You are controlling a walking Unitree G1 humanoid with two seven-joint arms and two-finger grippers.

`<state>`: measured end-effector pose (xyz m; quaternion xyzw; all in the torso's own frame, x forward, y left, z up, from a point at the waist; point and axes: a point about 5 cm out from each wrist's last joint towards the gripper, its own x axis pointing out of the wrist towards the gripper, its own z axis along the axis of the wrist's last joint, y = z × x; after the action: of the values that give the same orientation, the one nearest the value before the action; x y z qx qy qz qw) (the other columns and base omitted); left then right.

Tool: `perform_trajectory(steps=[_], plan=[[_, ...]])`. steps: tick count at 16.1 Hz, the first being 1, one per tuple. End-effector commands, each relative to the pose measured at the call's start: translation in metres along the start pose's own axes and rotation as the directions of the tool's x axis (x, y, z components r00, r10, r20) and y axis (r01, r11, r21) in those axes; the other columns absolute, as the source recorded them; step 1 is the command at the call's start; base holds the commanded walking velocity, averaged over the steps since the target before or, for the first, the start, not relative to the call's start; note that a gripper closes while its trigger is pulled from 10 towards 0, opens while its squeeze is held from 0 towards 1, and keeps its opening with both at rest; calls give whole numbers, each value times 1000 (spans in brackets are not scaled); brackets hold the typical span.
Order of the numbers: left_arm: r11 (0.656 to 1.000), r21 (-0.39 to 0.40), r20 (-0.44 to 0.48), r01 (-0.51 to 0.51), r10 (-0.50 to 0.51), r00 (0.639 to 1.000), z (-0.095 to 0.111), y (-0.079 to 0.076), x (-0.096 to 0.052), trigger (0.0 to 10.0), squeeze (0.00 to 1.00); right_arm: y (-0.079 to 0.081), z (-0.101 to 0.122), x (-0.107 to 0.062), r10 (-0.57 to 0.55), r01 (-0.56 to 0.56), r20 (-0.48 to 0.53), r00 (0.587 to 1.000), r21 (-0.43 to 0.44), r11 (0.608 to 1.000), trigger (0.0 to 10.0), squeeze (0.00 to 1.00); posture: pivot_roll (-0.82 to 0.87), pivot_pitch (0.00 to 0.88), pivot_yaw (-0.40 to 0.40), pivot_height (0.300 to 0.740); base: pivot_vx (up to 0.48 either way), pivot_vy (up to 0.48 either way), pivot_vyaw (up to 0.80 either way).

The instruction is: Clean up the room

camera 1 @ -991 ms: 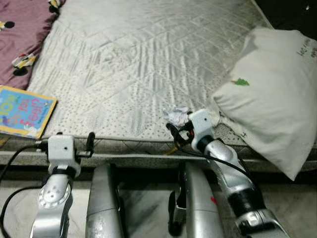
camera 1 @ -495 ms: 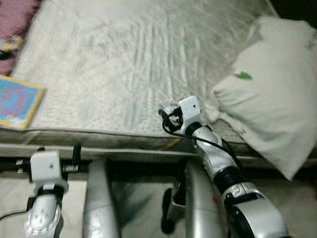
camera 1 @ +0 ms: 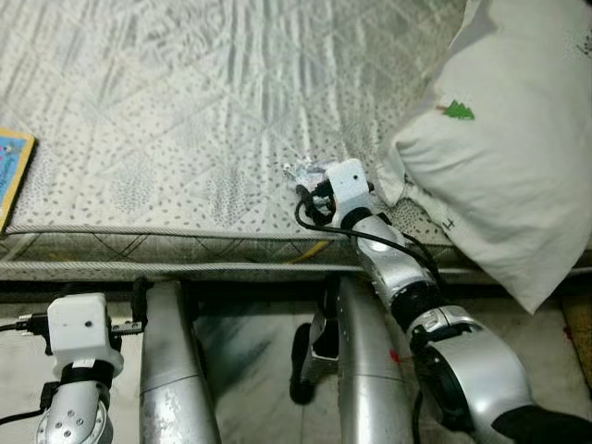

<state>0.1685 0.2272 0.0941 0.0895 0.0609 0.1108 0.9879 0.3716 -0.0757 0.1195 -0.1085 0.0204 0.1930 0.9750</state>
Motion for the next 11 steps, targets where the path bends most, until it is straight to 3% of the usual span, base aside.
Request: perform_trajectory(steps=[1,2,3,6,11], plan=[[1000,0,-25,16,-16,1000,-3,-3,-5,10000,0,2,-11,-2,-12,12,-62,998,14,1000,10000,0,201,383,-170,532,0,0,0],[1000,-1,-25,17,-17,1000,-2,-5,-5,10000,0,10,-13,0,-5,8,-93,996,26,1000,8784,0,210,382,-172,532,0,0,0],[1000,-2,-23,16,-16,1000,-2,-4,-4,10000,0,23,-19,0,35,-30,-128,991,40,999,0,0,222,376,-175,532,0,0,0],[1000,1,-21,13,-13,1000,-2,-4,-3,10000,0,39,-25,-2,93,-86,-154,984,50,995,0,0,227,363,-178,532,0,0,0],[1000,-2,-3,9,-9,1000,-1,-6,5,10000,0,26,-29,-4,53,-40,-172,984,77,996,0,0,220,330,-184,532,0,0,0]])
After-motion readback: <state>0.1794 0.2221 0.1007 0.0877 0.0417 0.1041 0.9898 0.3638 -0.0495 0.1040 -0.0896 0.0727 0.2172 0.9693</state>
